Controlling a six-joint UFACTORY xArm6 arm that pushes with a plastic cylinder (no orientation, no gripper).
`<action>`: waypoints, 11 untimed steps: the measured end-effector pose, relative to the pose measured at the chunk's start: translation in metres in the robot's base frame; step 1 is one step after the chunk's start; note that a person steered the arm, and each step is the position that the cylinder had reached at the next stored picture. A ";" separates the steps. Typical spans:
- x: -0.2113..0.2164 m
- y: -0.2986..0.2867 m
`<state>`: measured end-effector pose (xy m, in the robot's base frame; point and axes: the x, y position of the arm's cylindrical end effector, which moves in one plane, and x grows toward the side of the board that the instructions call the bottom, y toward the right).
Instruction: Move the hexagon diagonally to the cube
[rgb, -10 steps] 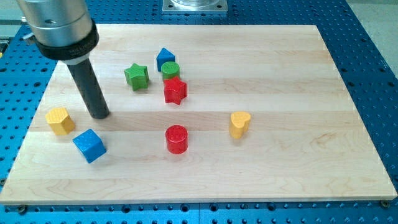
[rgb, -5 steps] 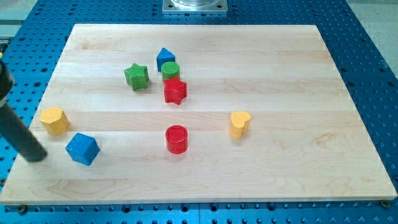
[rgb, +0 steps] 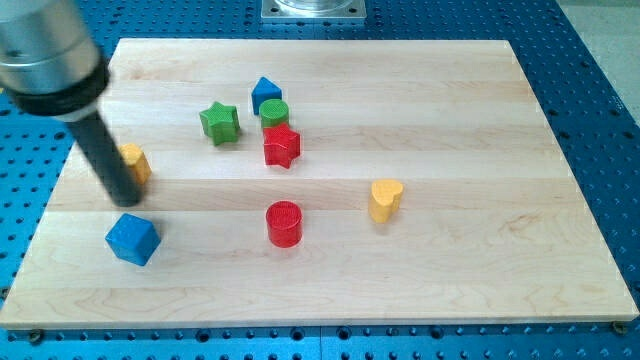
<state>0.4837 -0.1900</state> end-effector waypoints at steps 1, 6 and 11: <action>0.000 -0.042; -0.001 -0.027; 0.092 0.015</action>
